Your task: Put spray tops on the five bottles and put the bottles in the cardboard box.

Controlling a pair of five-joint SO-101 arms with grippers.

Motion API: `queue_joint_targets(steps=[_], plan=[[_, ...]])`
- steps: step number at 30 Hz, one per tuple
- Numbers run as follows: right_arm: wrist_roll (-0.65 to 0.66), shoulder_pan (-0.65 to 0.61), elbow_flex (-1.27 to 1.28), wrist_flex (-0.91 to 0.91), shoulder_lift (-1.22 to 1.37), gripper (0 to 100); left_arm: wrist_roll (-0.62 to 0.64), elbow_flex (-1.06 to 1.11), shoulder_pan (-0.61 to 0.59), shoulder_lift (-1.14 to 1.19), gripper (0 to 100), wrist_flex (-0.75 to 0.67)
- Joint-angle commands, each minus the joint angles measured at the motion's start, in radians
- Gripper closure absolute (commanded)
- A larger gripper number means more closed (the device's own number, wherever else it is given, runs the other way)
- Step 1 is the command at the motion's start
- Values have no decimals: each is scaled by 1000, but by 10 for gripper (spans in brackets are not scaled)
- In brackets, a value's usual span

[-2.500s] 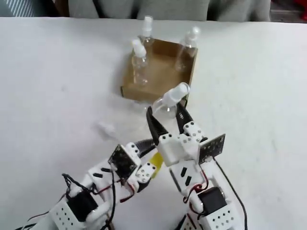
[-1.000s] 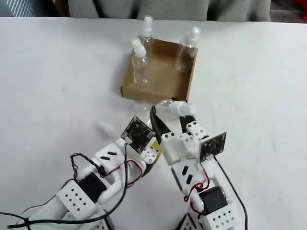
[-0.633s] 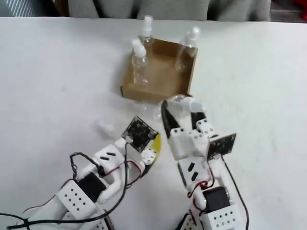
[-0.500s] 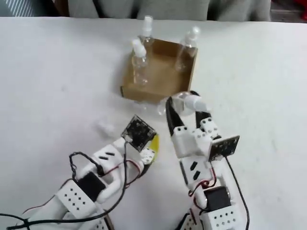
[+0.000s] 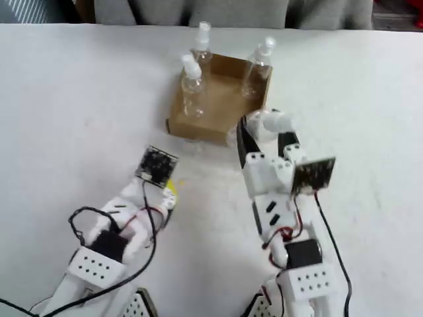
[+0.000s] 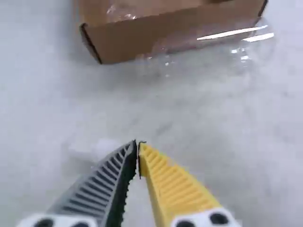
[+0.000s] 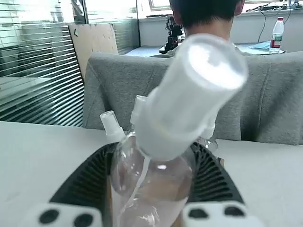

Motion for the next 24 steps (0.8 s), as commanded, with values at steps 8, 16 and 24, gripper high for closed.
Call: queue_joint_targets(steps=[8, 16, 24], plan=[[15, 71, -313, -143, 469, 984, -133, 48, -237, -1, 977, -37], [15, 108, -534, -159, 819, 983, -138, 91, -231, -1, 977, -110], [15, 105, -729, -194, 1107, 983, -138, 101, -228, -1, 977, -120]])
